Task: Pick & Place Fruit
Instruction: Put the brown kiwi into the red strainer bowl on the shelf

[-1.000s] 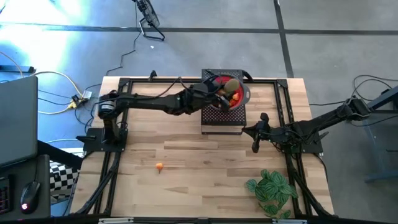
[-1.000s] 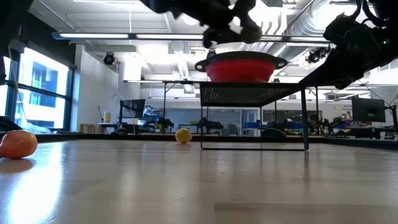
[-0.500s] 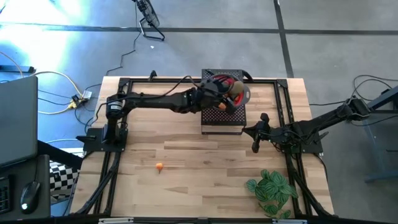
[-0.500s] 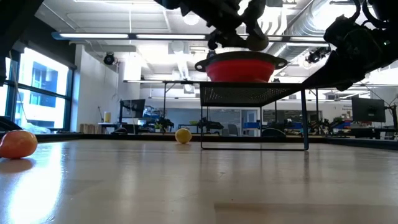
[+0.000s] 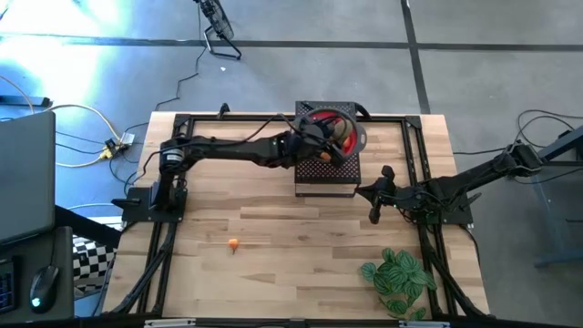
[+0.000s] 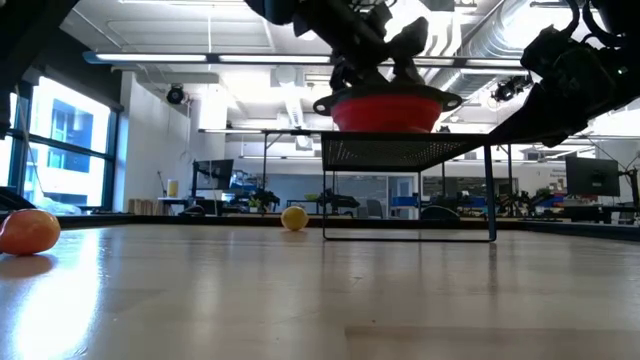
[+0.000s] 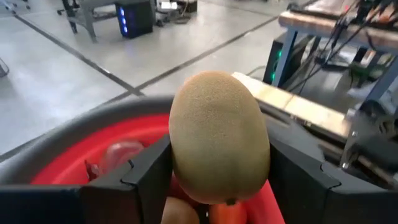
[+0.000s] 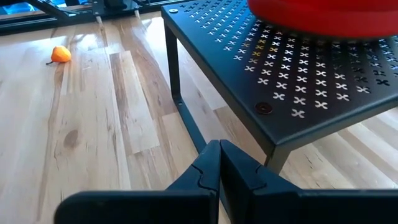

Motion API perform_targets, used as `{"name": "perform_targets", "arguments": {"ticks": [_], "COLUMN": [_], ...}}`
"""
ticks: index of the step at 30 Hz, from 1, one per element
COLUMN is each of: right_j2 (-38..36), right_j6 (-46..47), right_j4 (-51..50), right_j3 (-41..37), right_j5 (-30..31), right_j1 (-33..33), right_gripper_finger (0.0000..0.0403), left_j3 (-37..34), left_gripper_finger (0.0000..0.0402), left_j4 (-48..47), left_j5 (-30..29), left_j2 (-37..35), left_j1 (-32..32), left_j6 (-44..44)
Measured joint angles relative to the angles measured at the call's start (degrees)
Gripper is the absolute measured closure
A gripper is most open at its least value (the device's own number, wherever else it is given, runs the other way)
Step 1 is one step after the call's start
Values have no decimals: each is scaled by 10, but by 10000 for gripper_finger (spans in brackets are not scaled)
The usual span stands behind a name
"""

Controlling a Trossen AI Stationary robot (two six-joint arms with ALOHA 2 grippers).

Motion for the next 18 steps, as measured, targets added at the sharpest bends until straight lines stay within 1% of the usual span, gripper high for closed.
{"name": "perform_targets", "arguments": {"ticks": [18], "right_j2": [0], "right_j6": [0], "right_j4": [-2], "right_j3": [0], "right_j5": [0], "right_j1": [0], "right_gripper_finger": [401], "left_j3": [-1], "left_gripper_finger": [176], "left_j4": [6], "left_j5": [-2], "left_j2": [21], "left_j1": [12], "left_j6": [-2]}}
